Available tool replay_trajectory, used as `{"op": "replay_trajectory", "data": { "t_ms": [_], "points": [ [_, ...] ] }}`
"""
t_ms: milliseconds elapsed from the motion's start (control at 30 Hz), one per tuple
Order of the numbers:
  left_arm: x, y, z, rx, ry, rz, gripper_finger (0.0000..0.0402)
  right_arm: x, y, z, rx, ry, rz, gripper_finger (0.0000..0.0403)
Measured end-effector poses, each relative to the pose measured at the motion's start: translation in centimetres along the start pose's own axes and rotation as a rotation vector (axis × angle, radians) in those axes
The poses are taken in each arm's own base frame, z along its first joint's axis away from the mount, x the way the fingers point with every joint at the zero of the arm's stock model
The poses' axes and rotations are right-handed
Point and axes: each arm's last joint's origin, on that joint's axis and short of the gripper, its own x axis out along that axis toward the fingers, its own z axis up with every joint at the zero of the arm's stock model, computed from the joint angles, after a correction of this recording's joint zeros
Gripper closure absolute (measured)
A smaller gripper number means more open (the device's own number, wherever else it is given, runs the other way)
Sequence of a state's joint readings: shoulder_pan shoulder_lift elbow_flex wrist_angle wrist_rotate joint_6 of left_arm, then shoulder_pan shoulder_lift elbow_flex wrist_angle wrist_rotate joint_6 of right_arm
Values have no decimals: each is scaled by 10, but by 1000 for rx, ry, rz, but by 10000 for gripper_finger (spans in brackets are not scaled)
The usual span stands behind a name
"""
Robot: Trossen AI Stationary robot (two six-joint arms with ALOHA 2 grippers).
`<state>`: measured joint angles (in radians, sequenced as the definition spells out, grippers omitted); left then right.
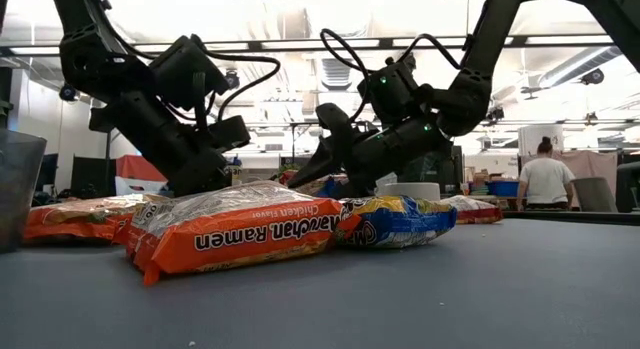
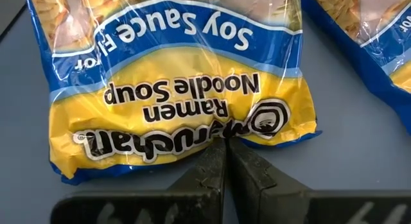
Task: Sort Maruchan noodles
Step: Put the noodle pack into the transparent bin
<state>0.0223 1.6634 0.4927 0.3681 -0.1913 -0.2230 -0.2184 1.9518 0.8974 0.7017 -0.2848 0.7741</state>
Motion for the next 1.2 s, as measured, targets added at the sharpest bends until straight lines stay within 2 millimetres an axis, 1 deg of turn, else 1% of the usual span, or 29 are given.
{"op": "replay_trajectory", "data": {
  "t_ms": [300,433,567,733,833,1000,1100,1200],
  "points": [
    [0,-1,5,-10,-54,-9,402,0,0,0,16,-4,-7,241],
    [-1,-1,5,-10,-58,-10,402,0,0,0,15,-3,-6,246],
    [-7,-1,7,-2,-44,-9,402,-2,3,1,-18,-2,0,247],
    [-24,1,14,23,-53,-11,402,-8,12,5,-111,-4,14,248],
    [-39,2,22,58,-99,-16,402,-8,14,6,-161,-10,16,248],
    [-67,5,35,109,-213,-27,401,-7,21,1,-281,-9,19,249],
    [-83,7,45,113,-304,-33,388,-5,27,-4,-377,-21,11,248],
    [-95,9,50,112,-359,-35,359,-3,33,-8,-471,-33,-5,248]
  ]
}}
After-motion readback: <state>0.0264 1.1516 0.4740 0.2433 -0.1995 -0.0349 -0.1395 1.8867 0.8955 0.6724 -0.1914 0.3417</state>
